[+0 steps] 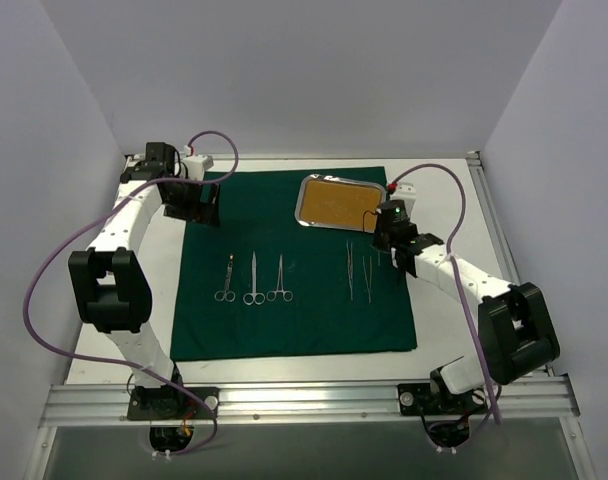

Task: Open and lay out the surgical kit
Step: Place the medical item in the surgical kit.

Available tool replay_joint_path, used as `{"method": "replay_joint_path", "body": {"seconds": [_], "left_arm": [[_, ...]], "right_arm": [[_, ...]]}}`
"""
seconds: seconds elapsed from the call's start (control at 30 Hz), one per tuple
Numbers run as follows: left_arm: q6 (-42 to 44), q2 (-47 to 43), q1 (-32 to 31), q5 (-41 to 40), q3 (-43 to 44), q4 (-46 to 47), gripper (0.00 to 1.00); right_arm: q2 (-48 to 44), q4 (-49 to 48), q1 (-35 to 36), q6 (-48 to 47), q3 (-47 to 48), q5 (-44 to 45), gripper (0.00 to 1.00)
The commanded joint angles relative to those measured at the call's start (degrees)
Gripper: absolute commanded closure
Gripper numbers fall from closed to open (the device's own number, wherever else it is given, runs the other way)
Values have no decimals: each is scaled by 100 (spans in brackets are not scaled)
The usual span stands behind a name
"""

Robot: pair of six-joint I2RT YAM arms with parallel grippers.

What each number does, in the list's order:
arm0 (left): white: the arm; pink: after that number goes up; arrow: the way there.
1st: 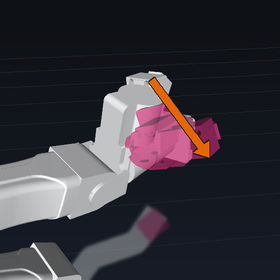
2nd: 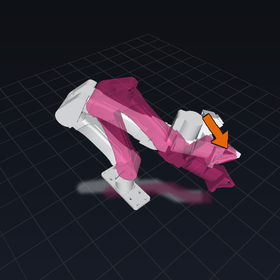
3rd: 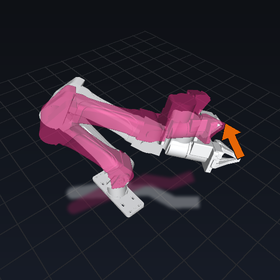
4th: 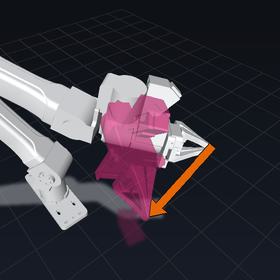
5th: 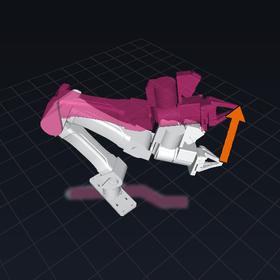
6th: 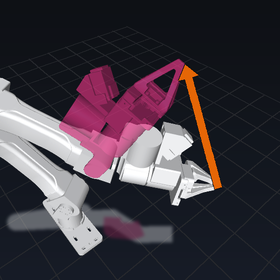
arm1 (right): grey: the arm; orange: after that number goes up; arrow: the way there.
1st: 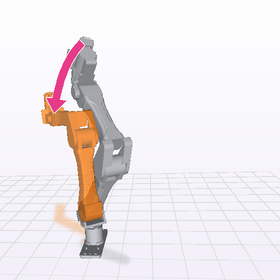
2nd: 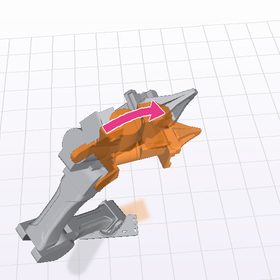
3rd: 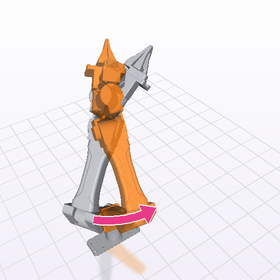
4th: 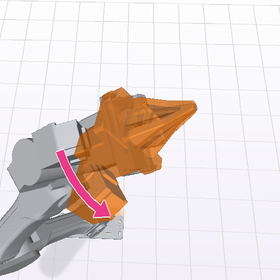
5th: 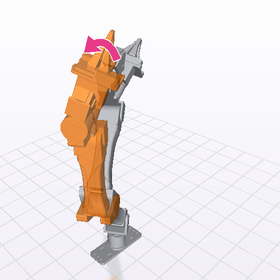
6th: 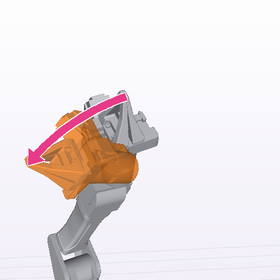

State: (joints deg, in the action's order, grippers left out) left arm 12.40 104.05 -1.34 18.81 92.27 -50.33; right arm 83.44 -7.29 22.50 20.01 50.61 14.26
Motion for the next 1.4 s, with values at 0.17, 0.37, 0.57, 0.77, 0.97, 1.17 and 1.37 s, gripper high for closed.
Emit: {"method": "replay_joint_path", "body": {"seconds": [0.17,0.37,0.57,0.77,0.97,1.17,1.37], "left_arm": [[-45,-306,29,167,-34,128,3],[-27,-324,38,158,-51,128,3],[-19,-298,29,167,-69,128,3],[8,-289,29,149,-77,137,3],[8,-280,29,158,-86,146,3],[16,-298,38,141,-95,146,3],[16,-298,38,141,-95,137,3]], "right_arm": [[278,-537,483,847,-499,481,100],[497,-616,466,698,-517,499,100],[744,-633,334,434,-499,368,100],[788,-642,211,275,-561,182,100],[902,-704,202,249,-543,7,100],[911,-669,202,267,-456,-81,100],[1069,-651,202,249,-412,-117,100]]}}
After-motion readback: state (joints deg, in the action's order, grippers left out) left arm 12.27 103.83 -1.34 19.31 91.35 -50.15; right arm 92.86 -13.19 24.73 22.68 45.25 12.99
